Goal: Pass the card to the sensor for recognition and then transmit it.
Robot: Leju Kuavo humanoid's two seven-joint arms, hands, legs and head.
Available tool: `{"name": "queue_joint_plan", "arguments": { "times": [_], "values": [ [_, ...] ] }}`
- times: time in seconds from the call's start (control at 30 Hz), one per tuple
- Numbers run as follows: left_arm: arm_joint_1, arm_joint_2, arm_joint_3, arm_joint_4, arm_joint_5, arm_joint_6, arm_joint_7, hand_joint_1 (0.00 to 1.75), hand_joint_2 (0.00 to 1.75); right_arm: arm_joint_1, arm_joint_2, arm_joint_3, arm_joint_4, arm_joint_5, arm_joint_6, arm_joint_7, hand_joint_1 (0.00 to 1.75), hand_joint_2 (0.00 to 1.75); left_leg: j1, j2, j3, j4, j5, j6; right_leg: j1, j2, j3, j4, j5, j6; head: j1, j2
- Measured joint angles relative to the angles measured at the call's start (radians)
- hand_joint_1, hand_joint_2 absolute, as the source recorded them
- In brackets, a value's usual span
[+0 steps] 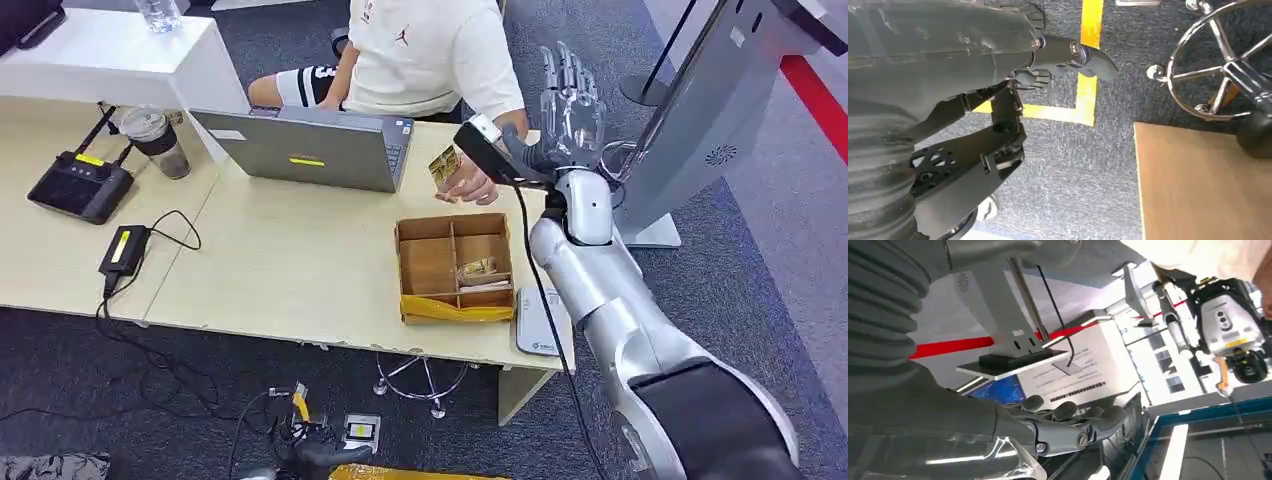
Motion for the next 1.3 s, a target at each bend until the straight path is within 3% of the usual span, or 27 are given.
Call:
{"name": "queue_joint_plan", "arguments": {
  "times": [0.17,0.37,0.6,0.83,1.07,1.3],
  "values": [
    [0.019,0.008,0.001,0.002,0.016,-0.003,-0.023,0.00,1.75,0.058,-0.117,-0.048,-0.006,-0.110,-0.008,0.001,0.00,1.75,0.000,-0.001,0.001,0.000,0.000,0.000,0.000,-0.001,0.001,-0.002,0.000,0.000,0.000,0.000],
    [0.048,0.022,0.006,0.006,0.046,0.004,-0.052,0.00,1.75,0.222,-0.258,-0.147,-0.011,-0.245,-0.023,-0.021,0.00,1.75,0.000,0.000,0.000,0.000,-0.003,0.003,0.000,-0.001,0.002,-0.004,0.000,0.000,0.000,0.000],
    [0.081,0.039,0.032,0.008,0.087,0.018,-0.061,0.00,1.75,0.424,-0.332,-0.235,0.004,-0.342,0.054,0.021,0.00,1.75,0.001,-0.001,0.000,-0.001,-0.004,0.002,0.001,-0.002,0.002,-0.004,-0.002,0.000,0.000,0.000],
    [0.111,0.053,0.048,0.009,0.100,0.029,-0.064,0.00,1.75,0.618,-0.329,-0.297,0.066,-0.406,0.210,0.093,0.00,1.75,0.001,-0.002,-0.001,-0.002,-0.004,0.002,0.001,-0.002,0.002,-0.004,-0.003,0.000,0.000,0.000],
    [0.118,0.059,0.047,0.009,0.116,0.045,-0.064,0.00,1.75,0.762,-0.249,-0.320,0.126,-0.416,0.377,0.181,0.00,1.75,0.001,-0.001,0.000,-0.002,-0.005,0.001,0.002,-0.002,0.002,-0.004,-0.003,-0.001,0.000,0.000],
    [0.118,0.061,0.047,0.006,0.126,0.057,-0.069,0.00,1.75,0.823,-0.152,-0.317,0.169,-0.357,0.414,0.210,0.00,1.75,0.002,0.000,0.000,-0.002,-0.004,0.001,0.002,-0.001,0.002,-0.003,-0.004,-0.001,0.000,0.000]
  ]
}}
